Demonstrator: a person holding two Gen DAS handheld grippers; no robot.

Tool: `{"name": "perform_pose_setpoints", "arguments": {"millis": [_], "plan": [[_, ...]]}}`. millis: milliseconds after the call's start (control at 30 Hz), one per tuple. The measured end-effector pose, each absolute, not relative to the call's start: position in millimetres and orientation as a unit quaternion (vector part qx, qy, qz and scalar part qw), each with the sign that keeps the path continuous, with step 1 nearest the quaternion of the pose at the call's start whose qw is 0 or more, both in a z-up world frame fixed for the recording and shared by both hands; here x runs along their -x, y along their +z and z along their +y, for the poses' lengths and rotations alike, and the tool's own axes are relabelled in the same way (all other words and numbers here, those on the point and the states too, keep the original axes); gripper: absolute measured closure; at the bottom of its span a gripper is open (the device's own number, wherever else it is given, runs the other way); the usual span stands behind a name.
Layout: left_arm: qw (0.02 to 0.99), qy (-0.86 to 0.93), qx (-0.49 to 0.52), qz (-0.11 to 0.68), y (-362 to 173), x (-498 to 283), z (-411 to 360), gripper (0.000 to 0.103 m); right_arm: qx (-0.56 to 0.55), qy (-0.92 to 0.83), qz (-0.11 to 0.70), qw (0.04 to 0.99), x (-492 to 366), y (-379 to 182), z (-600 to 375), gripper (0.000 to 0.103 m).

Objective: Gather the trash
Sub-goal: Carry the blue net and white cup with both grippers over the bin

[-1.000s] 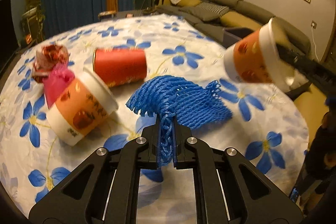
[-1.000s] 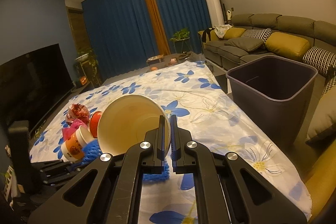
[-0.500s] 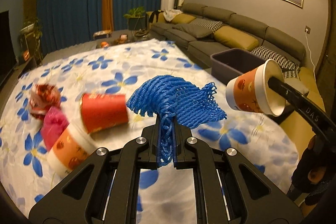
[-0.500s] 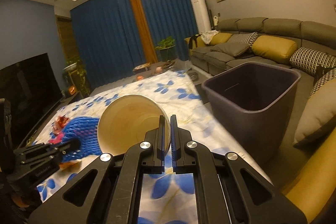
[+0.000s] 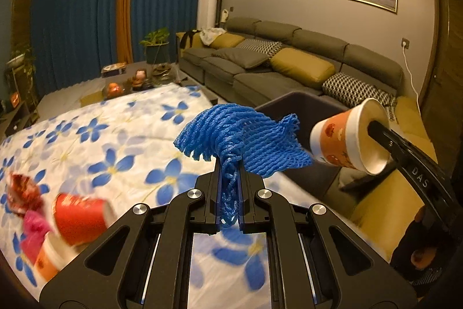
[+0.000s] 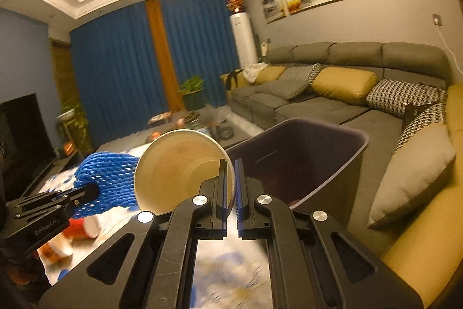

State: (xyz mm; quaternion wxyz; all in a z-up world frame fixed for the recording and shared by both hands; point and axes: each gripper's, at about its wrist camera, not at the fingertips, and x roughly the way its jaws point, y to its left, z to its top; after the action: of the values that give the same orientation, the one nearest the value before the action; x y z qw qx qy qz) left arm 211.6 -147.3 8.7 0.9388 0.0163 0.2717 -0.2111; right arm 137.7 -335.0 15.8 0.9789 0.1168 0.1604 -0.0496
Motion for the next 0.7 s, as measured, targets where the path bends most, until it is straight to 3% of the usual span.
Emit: {"name": "perform_pose_setpoints", "arguments": {"millis": [700], "plan": [[0.918,-0.261,-0.029,0.297,-18,-293,-271,0.095,-0.133,-0.135,0.154,0.970,-177,11,-418,0.097]]}}
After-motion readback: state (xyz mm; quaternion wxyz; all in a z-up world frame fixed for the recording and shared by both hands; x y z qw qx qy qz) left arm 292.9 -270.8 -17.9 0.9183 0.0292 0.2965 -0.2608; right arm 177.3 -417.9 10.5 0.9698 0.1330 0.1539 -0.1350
